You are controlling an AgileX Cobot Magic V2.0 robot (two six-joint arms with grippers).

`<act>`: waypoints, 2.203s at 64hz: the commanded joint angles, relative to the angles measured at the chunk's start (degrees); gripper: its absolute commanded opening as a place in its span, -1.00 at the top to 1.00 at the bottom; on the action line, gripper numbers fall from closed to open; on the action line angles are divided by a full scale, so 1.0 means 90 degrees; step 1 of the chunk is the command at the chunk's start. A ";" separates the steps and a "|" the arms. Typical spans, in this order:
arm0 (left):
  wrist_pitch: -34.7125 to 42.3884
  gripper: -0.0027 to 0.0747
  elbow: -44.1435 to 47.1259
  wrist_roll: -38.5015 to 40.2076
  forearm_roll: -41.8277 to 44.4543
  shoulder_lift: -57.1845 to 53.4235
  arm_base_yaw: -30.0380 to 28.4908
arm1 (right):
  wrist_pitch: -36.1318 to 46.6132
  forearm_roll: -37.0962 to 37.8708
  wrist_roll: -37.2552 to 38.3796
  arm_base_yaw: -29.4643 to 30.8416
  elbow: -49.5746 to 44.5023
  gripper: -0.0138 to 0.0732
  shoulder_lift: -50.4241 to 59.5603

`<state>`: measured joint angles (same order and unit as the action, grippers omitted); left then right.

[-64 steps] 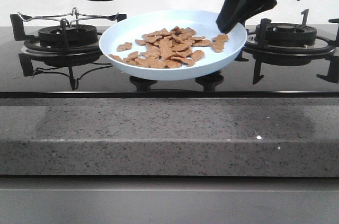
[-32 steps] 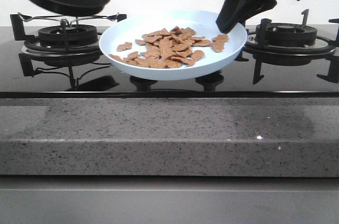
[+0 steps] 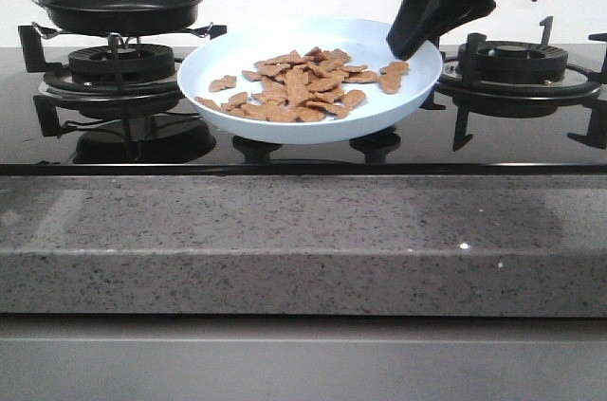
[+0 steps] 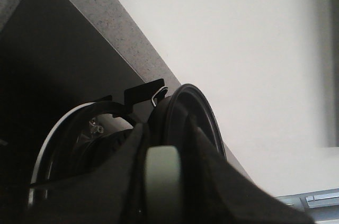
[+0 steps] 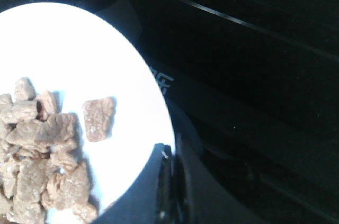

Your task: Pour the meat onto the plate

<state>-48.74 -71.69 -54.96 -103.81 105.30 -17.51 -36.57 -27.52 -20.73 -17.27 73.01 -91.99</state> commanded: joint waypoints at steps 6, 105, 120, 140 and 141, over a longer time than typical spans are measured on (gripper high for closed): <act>0.0029 0.17 -0.0189 -0.0152 -0.0331 -0.0261 -0.0027 | 0.0299 -0.0177 -0.0038 0.0009 0.0165 0.84 0.0323; 0.1420 -0.39 0.2124 0.4155 0.9331 -0.6484 0.2316 | 0.0299 -0.0177 -0.0038 0.0009 0.0165 0.84 0.0323; 0.0992 -0.39 0.3010 0.4329 0.9517 -0.7551 0.2316 | 0.0299 -0.0177 -0.0038 0.0009 0.0165 0.84 0.0323; 0.0634 -0.39 0.3401 0.4491 0.9517 -0.8263 0.2319 | 0.0299 -0.0177 -0.0038 0.0009 0.0165 0.84 0.0323; 0.0615 -0.39 0.3401 0.4491 0.9517 -0.8263 0.2331 | 0.0299 -0.0177 -0.0038 0.0009 0.0165 0.84 0.0323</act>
<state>-45.86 -39.67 -15.62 -17.21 31.08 2.89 -36.57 -27.52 -20.73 -17.27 73.01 -91.99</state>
